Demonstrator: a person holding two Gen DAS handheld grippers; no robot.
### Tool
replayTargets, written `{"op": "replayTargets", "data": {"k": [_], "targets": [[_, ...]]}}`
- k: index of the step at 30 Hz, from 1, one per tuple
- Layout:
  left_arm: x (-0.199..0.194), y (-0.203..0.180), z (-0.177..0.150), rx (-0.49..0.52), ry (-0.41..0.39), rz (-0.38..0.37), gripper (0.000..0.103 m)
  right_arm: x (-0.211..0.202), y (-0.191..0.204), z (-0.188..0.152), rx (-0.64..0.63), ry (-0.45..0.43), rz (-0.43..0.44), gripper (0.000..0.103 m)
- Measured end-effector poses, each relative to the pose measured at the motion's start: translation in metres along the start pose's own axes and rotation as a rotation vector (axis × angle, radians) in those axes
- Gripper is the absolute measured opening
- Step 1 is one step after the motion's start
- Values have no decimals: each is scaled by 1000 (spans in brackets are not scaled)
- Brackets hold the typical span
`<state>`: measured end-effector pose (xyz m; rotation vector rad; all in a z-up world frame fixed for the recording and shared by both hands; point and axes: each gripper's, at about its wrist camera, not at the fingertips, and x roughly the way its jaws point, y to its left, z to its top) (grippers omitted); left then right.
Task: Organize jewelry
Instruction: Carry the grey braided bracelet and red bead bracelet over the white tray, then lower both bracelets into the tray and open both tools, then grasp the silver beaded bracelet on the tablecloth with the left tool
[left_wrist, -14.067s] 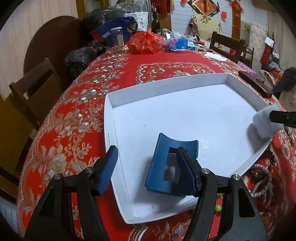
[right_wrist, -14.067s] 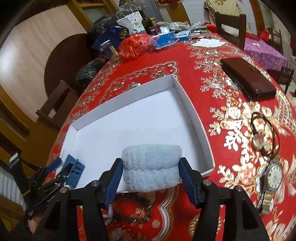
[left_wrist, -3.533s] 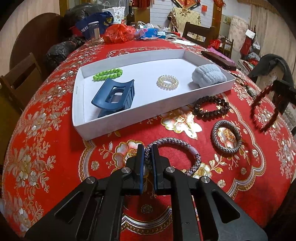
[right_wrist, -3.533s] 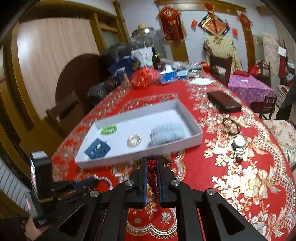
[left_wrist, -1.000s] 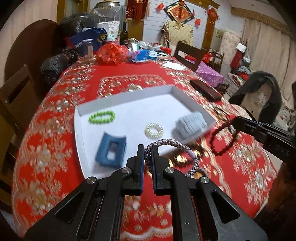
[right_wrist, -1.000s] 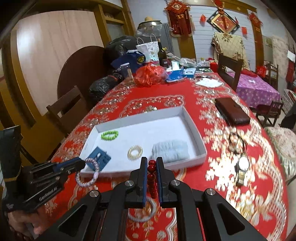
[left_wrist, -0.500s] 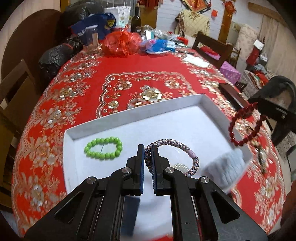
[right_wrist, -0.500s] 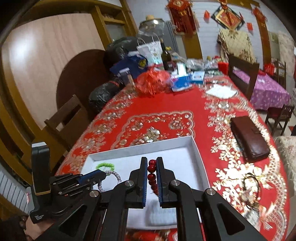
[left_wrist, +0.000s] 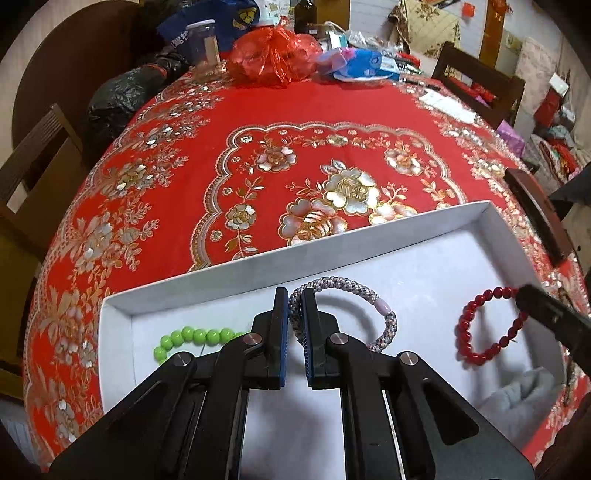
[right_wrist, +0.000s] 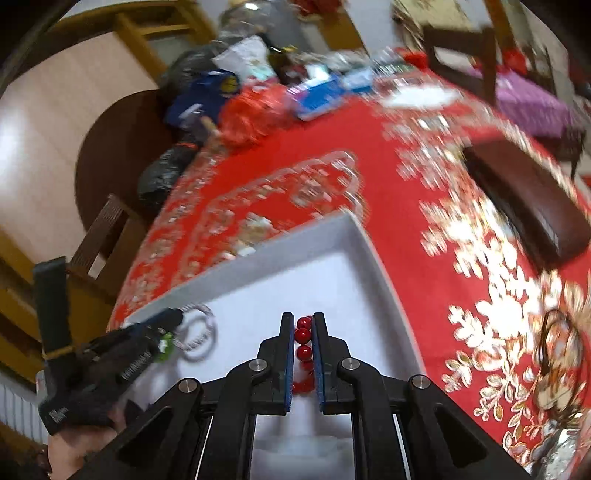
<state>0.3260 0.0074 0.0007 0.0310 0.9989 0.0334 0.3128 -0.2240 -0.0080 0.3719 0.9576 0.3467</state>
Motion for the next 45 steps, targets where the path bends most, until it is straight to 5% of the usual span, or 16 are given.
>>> {"op": "replayTargets", "data": {"k": [8, 10, 12, 23, 35, 45], "targets": [[7, -4, 2, -15, 15, 4, 12, 0, -5, -2, -20, 13, -11, 10], [5, -5, 2, -9, 11, 1, 35, -2, -6, -1, -14, 10, 2, 16], [0, -5, 2, -6, -1, -8, 42, -8, -5, -2, -16, 0, 18, 18], [-79, 2, -13, 0, -108, -59, 45, -64, 33, -35, -179, -60, -42, 18], [-149, -12, -125, 106, -183, -135, 49, -121, 31, -134, -162, -45, -96, 18], [-125, -51, -192, 159, -58, -224, 49, -127, 32, -172, -91, -36, -174, 28]]}}
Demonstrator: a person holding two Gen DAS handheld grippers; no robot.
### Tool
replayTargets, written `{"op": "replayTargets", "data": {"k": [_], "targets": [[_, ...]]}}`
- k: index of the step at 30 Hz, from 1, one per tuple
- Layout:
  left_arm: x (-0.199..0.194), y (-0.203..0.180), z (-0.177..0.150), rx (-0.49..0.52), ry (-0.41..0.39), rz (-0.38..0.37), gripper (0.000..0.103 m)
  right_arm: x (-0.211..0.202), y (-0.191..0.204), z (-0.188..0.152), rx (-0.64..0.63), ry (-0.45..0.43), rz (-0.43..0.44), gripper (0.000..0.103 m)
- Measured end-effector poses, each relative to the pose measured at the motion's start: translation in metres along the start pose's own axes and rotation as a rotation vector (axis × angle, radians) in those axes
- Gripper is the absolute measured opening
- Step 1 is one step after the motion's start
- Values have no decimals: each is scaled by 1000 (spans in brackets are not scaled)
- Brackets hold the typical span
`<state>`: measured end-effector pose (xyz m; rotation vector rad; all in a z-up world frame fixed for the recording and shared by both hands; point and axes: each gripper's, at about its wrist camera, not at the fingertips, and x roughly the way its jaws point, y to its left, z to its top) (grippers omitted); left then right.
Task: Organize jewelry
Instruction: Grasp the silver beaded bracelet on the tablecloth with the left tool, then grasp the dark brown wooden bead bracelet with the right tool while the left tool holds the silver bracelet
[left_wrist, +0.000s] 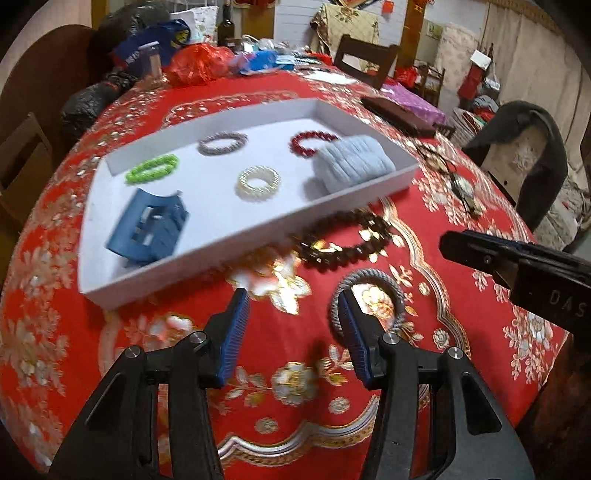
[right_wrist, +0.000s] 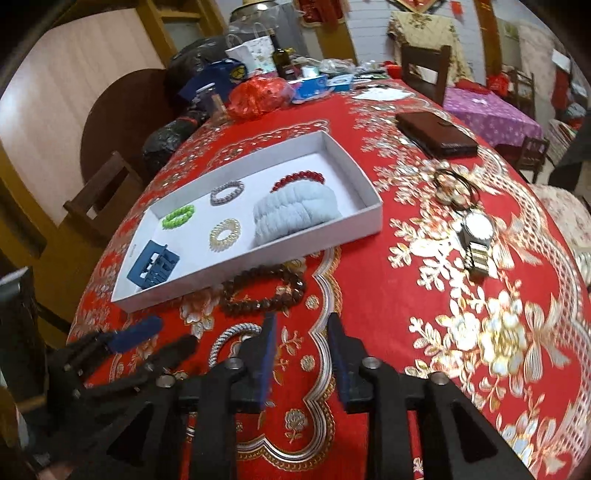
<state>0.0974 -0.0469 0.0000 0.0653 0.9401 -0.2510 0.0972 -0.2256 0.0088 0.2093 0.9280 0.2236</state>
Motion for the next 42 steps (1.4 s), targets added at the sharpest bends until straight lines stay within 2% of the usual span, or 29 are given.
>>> {"op": "replayTargets", "data": {"k": [4, 7, 8, 10, 13, 16, 20, 21, 25, 28, 29, 30, 32, 36, 39, 42], "targets": [[21, -12, -1, 59, 41, 27, 51, 6, -6, -3, 23, 24, -16, 28], [17, -8, -5, 60, 27, 28, 52, 8, -3, -3, 9, 26, -10, 28], [13, -4, -8, 56, 18, 20, 47, 10, -1, -3, 1, 27, -8, 28], [6, 3, -17, 75, -4, 9, 8, 16, 1, -1, -7, 37, 5, 28], [-3, 26, -30, 37, -13, 31, 6, 28, 8, 4, -37, 46, 35, 28], [-9, 52, -37, 11, -28, 55, 6, 40, 19, 14, -96, 33, 25, 28], [-12, 57, -44, 30, -60, 45, 6, 62, 31, 26, -165, 41, 32, 28], [-12, 56, -44, 31, -61, 49, 6, 63, 34, 28, -190, 20, 30, 28], [-12, 59, -44, 9, -62, 36, 7, 65, 43, 25, -270, 5, -8, 29], [-12, 59, -44, 4, -63, 36, 7, 65, 58, 15, -392, 6, -76, 29], [-12, 59, -44, 2, -63, 36, 7, 65, 62, 11, -422, 9, -88, 24], [-12, 60, -43, -1, -62, 34, 7, 69, 64, 7, -433, 67, -59, 14], [-12, 61, -43, -6, -62, 32, 7, 69, 60, 2, -407, 57, -45, 12], [-13, 62, -45, -15, -63, 33, 7, 65, 52, -3, -348, 105, -8, 10], [-14, 63, -46, -20, -64, 31, 7, 59, 48, -10, -313, 139, 64, 10], [-14, 64, -46, -22, -63, 30, 7, 41, 47, -5, -302, 60, 46, 11]]}}
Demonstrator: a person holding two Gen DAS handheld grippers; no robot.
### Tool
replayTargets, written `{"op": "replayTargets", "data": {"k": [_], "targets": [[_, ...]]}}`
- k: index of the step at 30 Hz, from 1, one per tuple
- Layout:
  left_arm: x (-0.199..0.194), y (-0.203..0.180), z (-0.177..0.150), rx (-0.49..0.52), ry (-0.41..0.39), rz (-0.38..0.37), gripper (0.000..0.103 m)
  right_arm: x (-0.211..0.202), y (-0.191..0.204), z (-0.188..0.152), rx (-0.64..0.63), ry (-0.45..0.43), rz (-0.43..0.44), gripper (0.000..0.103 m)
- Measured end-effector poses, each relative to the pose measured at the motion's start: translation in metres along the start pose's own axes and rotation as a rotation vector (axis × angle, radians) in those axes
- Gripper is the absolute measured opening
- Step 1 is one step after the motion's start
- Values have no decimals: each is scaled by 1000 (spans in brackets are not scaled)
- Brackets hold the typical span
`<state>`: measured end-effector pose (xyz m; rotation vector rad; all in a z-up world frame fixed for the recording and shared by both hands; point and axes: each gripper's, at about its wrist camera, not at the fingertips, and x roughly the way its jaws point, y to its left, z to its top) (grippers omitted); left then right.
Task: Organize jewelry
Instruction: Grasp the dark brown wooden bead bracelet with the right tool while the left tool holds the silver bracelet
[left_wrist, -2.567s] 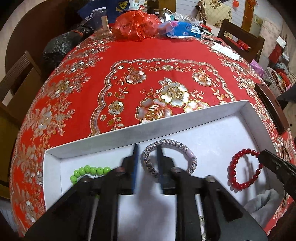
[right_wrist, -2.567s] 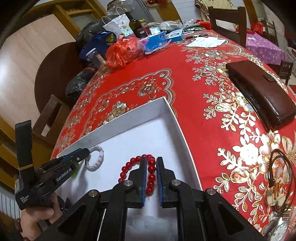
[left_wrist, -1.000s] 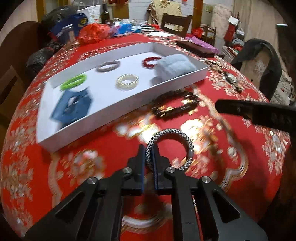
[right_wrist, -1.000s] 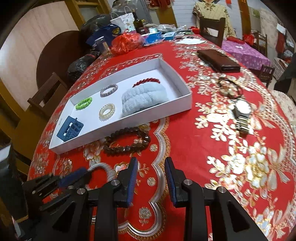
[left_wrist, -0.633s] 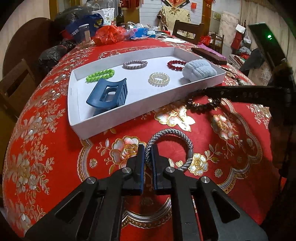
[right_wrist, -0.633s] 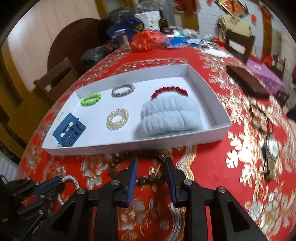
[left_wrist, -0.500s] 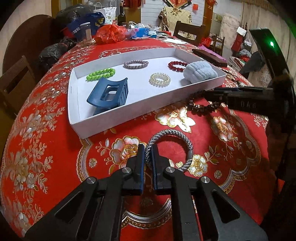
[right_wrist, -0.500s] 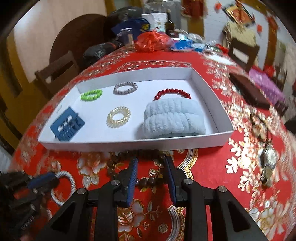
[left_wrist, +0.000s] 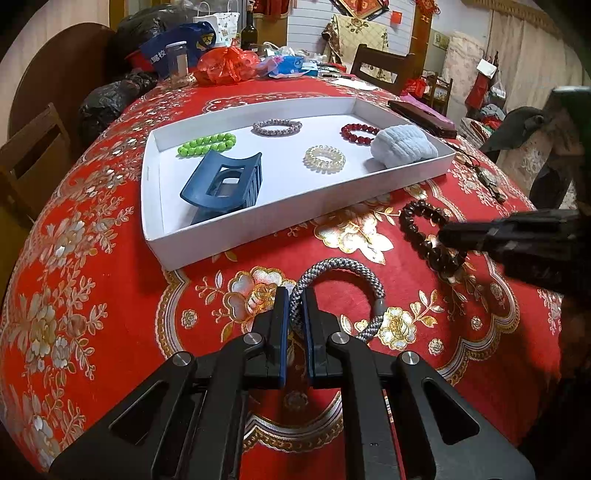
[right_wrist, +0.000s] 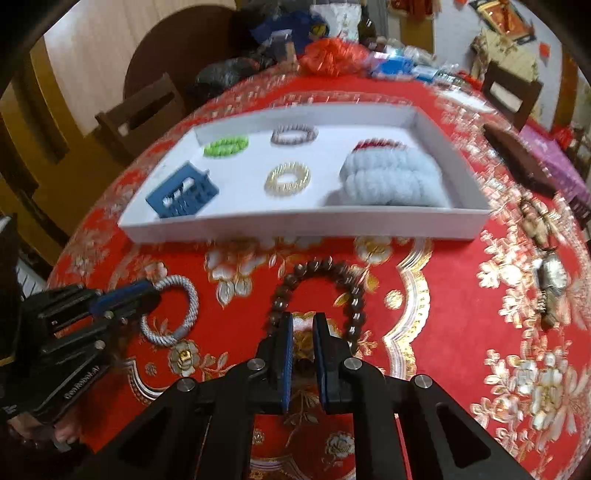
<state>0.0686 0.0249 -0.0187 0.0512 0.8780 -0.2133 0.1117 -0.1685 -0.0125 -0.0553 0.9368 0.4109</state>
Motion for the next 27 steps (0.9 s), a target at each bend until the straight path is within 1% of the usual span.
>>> {"op": "replayTargets", "data": {"k": [1, 2, 3, 4, 6, 7, 9, 11, 14, 16, 17, 18, 19, 20, 24, 27], "targets": [[0, 0, 0, 0, 0, 0, 7, -5, -7, 4, 25, -40, -25, 15], [0, 0, 0, 2, 0, 1, 7, -9, -12, 5, 56, -59, -52, 36], [0, 0, 0, 3, 0, 2, 7, -10, -19, 6, 95, -74, -70, 52], [0, 0, 0, 3, 0, 2, 7, -10, -23, 5, 121, -82, -57, 53], [0, 0, 0, 1, 0, 1, 7, -2, -26, 8, 136, -61, -8, 53], [0, 0, 0, 3, 0, 3, 7, 5, -21, 9, 103, -39, -19, 53], [0, 0, 0, 4, -1, 4, 7, 21, -6, 6, 2, 40, -88, 53], [0, 0, 0, 2, 0, 1, 7, 23, 6, 4, -67, 33, -144, 51], [0, 0, 0, 3, 0, 3, 7, 23, 1, 4, -29, 34, -126, 49], [0, 0, 0, 3, 0, 2, 7, 23, 2, 5, -40, 33, -119, 39], [0, 0, 0, 3, 0, 2, 7, 23, 3, 6, -47, 32, -113, 28], [0, 0, 0, 3, 0, 3, 7, 23, 5, 6, -53, 32, -111, 18], [0, 0, 0, 3, 0, 3, 7, 23, 5, 5, -55, 32, -107, 14], [0, 0, 0, 4, 0, 3, 7, 22, 4, 6, -51, 35, -109, 8], [0, -1, 0, 6, 0, 6, 7, 13, 5, -1, 20, 18, -88, 8], [0, -1, 0, 8, 2, 13, 7, -8, 6, 0, 50, -46, -44, 8]]}}
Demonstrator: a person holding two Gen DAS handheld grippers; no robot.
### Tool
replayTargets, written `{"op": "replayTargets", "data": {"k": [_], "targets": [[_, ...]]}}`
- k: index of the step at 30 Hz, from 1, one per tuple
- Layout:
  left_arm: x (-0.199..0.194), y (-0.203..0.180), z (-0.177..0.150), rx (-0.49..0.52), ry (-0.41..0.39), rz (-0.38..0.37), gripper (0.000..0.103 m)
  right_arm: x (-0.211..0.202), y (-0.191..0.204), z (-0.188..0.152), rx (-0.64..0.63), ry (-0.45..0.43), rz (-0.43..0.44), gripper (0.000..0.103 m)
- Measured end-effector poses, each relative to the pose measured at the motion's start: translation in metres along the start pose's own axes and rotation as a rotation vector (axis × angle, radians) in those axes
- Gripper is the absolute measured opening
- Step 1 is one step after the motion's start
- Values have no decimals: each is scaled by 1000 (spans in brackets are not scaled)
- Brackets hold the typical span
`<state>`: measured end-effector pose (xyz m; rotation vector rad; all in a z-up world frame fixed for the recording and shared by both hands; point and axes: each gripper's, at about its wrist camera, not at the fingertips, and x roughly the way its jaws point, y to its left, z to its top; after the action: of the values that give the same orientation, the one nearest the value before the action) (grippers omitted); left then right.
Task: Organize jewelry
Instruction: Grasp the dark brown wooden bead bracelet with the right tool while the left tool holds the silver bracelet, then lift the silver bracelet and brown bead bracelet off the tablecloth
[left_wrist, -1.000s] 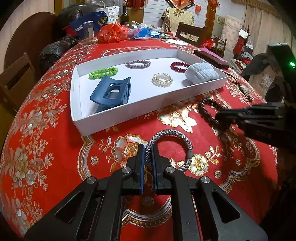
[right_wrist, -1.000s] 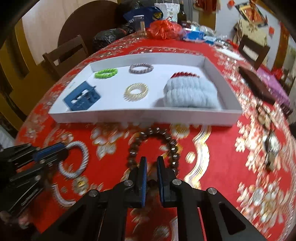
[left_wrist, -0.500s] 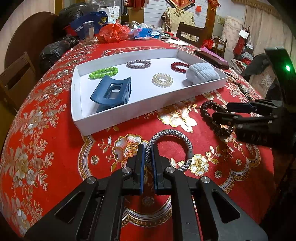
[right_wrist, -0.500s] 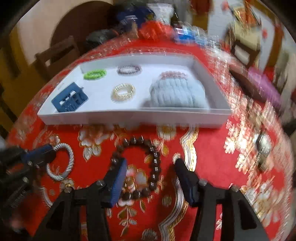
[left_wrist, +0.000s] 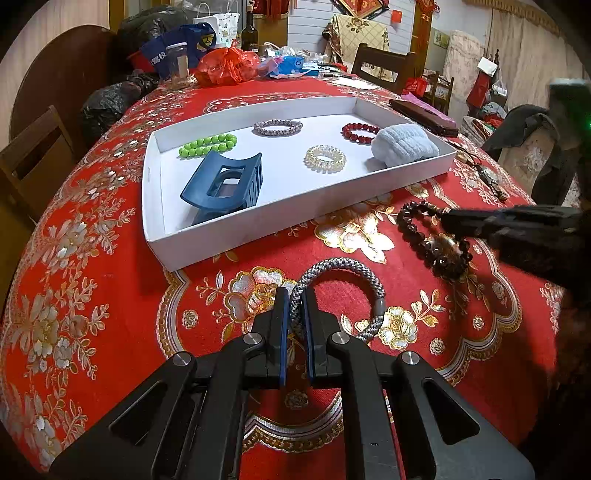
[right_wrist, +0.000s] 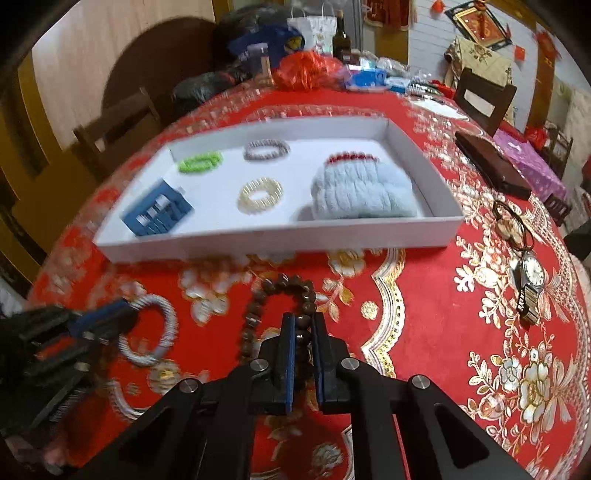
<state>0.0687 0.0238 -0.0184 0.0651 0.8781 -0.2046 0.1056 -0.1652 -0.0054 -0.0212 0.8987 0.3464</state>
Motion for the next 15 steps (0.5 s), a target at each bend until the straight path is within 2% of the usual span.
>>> {"op": "replayTargets", "data": {"k": [2, 4, 7, 10, 15], "targets": [[0, 0, 3, -6, 20, 2, 6, -20, 1, 0, 26, -59, 34, 8], [1, 5, 8, -66, 61, -30, 6, -38, 3, -1, 39, -113, 58, 8], [-12, 3, 18, -91, 63, -46, 6, -63, 2, -2, 78, -194, 113, 8], [-30, -5, 28, -85, 40, -60, 6, -79, 1, -3, 103, -242, 133, 8], [-54, -15, 40, -74, -8, -72, 6, -81, -1, -5, 116, -245, 106, 8]]}}
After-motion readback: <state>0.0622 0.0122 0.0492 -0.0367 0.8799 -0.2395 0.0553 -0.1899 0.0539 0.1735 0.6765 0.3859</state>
